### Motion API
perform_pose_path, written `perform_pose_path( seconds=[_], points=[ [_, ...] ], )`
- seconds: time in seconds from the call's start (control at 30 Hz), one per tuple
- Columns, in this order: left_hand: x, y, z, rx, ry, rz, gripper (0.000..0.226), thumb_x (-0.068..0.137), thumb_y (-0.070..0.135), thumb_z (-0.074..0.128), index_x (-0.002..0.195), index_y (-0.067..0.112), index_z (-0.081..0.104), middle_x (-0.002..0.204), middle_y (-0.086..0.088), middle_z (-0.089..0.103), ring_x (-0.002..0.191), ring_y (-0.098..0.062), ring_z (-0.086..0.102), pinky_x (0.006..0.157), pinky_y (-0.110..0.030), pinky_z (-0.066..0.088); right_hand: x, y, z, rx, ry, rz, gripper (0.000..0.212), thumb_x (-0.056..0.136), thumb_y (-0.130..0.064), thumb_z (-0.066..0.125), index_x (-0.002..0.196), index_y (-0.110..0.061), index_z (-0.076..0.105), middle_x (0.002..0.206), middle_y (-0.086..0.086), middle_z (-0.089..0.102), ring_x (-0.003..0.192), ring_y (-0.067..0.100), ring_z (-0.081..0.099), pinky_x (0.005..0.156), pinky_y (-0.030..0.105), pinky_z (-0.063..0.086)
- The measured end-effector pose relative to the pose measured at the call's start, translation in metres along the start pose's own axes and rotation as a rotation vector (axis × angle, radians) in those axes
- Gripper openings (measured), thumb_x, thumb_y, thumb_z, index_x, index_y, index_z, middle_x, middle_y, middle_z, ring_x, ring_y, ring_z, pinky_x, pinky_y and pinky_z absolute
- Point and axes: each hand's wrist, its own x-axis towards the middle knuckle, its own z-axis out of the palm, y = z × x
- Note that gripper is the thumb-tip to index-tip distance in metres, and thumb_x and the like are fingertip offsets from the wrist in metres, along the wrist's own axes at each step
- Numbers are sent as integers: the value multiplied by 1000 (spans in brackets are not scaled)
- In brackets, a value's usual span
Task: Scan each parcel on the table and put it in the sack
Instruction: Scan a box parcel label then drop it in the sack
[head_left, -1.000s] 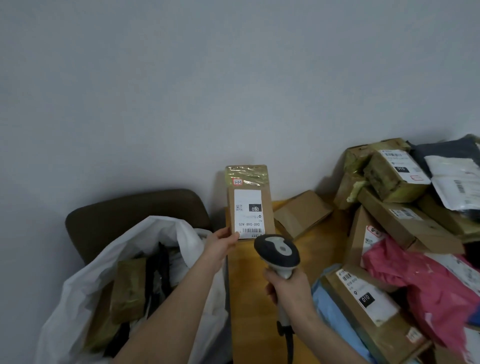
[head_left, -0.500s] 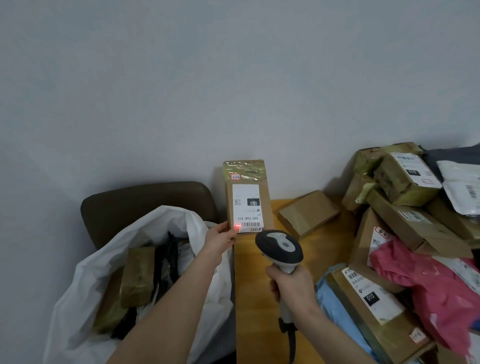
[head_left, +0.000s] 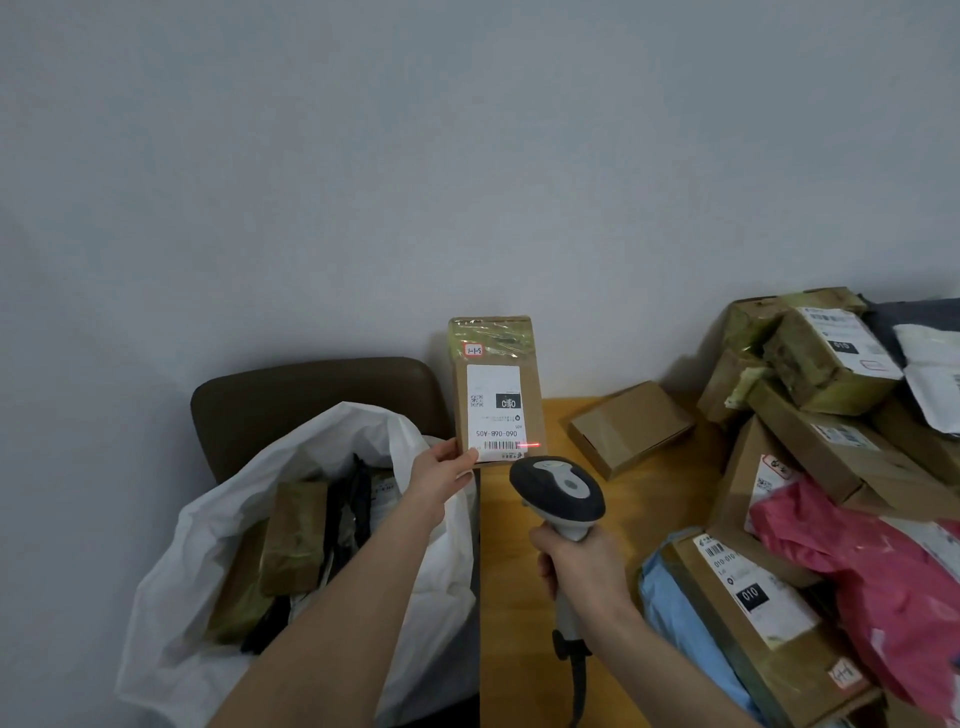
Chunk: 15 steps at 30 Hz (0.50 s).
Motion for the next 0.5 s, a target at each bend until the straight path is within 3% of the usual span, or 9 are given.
perform_pose_path(
  seconds=[0.5],
  points=[
    [-12, -4, -38, -140, -31, 6, 44, 90, 12, 64, 132, 8, 52, 124, -7, 63, 115, -22, 59, 99, -37, 48, 3, -13, 20, 43, -137, -46, 14, 85, -8, 66, 71, -8, 63, 53, 1, 62, 44, 8, 53, 48, 19, 45]
  ],
)
